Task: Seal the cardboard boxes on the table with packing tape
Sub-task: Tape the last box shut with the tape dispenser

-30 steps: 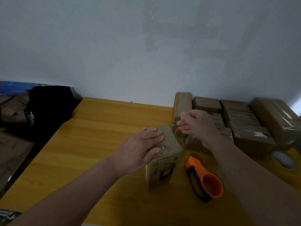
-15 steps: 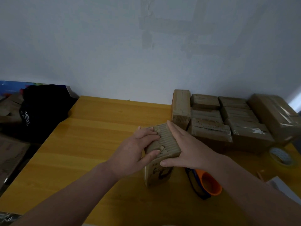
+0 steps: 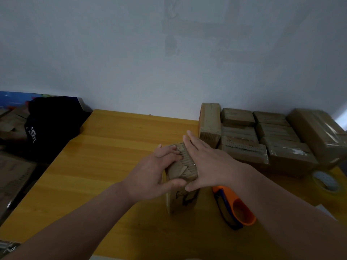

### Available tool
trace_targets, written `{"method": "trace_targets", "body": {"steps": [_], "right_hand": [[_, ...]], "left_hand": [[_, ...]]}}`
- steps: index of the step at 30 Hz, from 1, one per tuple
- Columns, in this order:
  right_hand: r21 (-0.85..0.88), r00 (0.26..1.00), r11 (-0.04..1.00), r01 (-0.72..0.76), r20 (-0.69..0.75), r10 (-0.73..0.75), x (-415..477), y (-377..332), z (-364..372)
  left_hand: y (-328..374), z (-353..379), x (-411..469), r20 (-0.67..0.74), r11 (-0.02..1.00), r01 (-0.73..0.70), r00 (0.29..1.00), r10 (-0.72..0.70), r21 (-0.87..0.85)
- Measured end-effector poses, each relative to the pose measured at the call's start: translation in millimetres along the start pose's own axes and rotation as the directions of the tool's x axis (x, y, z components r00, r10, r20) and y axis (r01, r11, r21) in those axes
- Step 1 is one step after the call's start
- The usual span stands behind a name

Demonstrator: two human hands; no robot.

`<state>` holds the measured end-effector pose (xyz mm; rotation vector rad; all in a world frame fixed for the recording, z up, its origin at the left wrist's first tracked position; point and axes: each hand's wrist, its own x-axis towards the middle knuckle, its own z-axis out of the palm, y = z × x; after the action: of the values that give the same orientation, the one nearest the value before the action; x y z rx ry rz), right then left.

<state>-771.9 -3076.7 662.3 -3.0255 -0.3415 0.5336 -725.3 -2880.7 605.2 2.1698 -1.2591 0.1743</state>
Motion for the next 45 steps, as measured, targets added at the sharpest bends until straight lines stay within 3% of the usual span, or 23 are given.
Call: {"method": "trace_targets", "body": {"steps": [9,14,19,27,32,34,36,38,41,45], "right_hand": [[-0.075,0.99,0.994,0.078,-0.111,-0.086,-20,1,13],[0.002,0.985,0.995,0.098,-0.14,-0.096,-39,-1,18],[0.172,0.957,0.981,0.086,-0.288,-0.033,-49,-2,20],[0.481,0.781,0.865,0.143,-0.591,0.2,-37,5,32],[0.59,0.736,0.787,0.181,-0.612,0.29,-30,6,26],[0.612,0.74,0.776,0.15,-0.59,0.322,-26,9,20],[0.598,0.744,0.797,0.087,-0.571,0.347,-19,18,15],[0.582,0.771,0.813,0.002,-0.519,0.37,-10,32,13],[0.556,0.796,0.824,-0.111,-0.446,0.409,9,60,16],[0.461,0.83,0.859,-0.225,-0.371,0.417,36,90,19]], "left_hand": [[6,-4,7,-0.011,0.983,-0.059,0.998,0.062,0.175],[3,-8,8,0.024,0.993,0.05,0.998,-0.053,0.103],[0,-11,12,0.003,0.994,0.102,0.995,-0.103,0.027],[8,-15,22,0.02,0.971,0.239,0.971,-0.24,0.004],[11,-23,41,0.289,0.917,0.4,0.877,-0.384,0.005],[6,-25,50,0.32,0.893,0.449,0.843,-0.433,0.027],[-1,-28,59,0.226,0.851,0.523,0.826,-0.517,0.037],[-10,-31,67,0.042,0.788,0.616,0.787,-0.615,-0.004],[-26,-27,78,-0.146,0.674,0.722,0.658,-0.739,-0.158],[-47,5,89,-0.233,0.53,0.72,0.479,-0.847,-0.447]]}}
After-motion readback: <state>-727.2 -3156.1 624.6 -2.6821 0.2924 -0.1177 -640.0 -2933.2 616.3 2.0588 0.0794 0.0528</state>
